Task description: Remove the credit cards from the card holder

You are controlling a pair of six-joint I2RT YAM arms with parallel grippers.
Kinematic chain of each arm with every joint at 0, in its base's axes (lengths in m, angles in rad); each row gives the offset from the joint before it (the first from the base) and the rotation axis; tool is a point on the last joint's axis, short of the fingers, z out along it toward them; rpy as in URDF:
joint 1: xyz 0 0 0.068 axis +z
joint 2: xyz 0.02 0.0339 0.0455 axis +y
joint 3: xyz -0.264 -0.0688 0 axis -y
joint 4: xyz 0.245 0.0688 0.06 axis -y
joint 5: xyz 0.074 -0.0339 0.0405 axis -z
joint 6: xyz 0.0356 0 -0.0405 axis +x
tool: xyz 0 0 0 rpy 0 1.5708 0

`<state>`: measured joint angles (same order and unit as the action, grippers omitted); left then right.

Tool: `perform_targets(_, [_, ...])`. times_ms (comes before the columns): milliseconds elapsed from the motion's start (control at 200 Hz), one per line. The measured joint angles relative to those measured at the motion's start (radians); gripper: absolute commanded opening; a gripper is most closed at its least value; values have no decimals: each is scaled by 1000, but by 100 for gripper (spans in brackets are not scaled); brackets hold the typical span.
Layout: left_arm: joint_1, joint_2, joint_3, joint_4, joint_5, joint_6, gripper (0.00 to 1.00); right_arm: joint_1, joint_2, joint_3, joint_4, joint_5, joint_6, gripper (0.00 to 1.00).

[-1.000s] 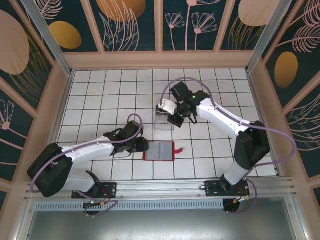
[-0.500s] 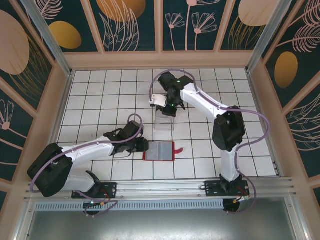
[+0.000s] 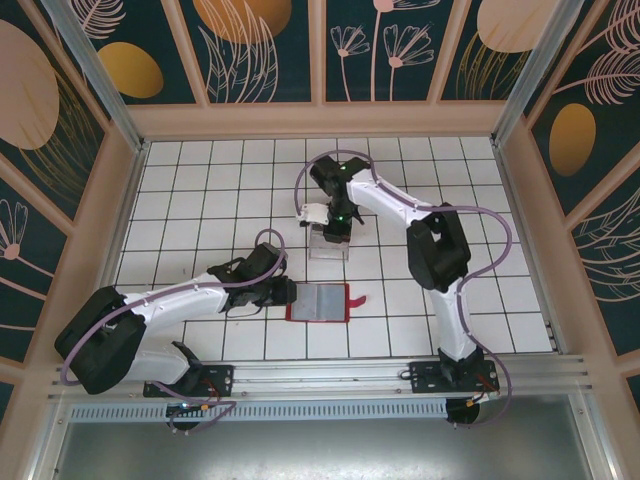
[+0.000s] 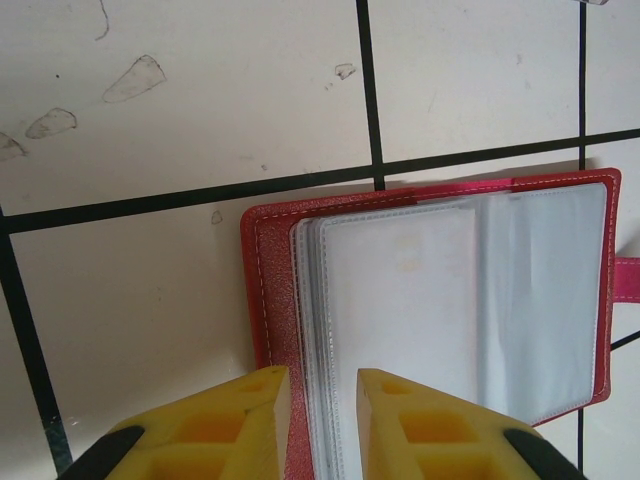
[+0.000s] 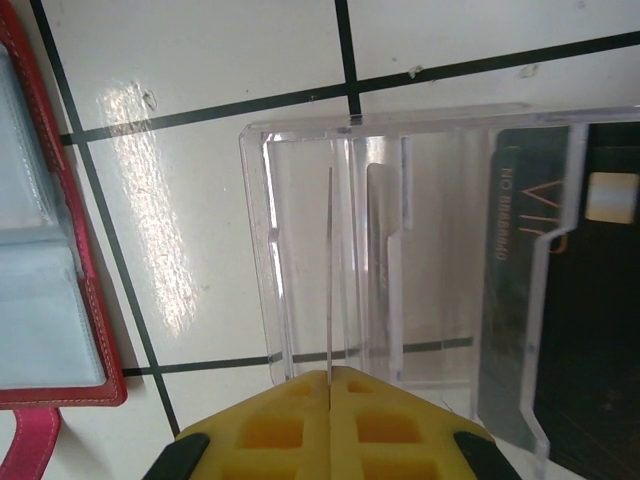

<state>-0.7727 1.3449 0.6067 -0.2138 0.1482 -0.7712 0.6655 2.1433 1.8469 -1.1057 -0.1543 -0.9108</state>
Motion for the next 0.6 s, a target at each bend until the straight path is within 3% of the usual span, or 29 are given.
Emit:
perform_targets(105, [0, 0, 0, 0, 0, 0, 26, 2, 13, 4, -3, -3, 0, 15])
perform_targets(265, [0, 0, 0, 0, 0, 0, 26, 4, 14, 13, 10, 3, 0, 25])
perform_targets(601, [0, 0, 0, 0, 0, 0, 26, 10, -135, -109, 190, 132, 50, 28])
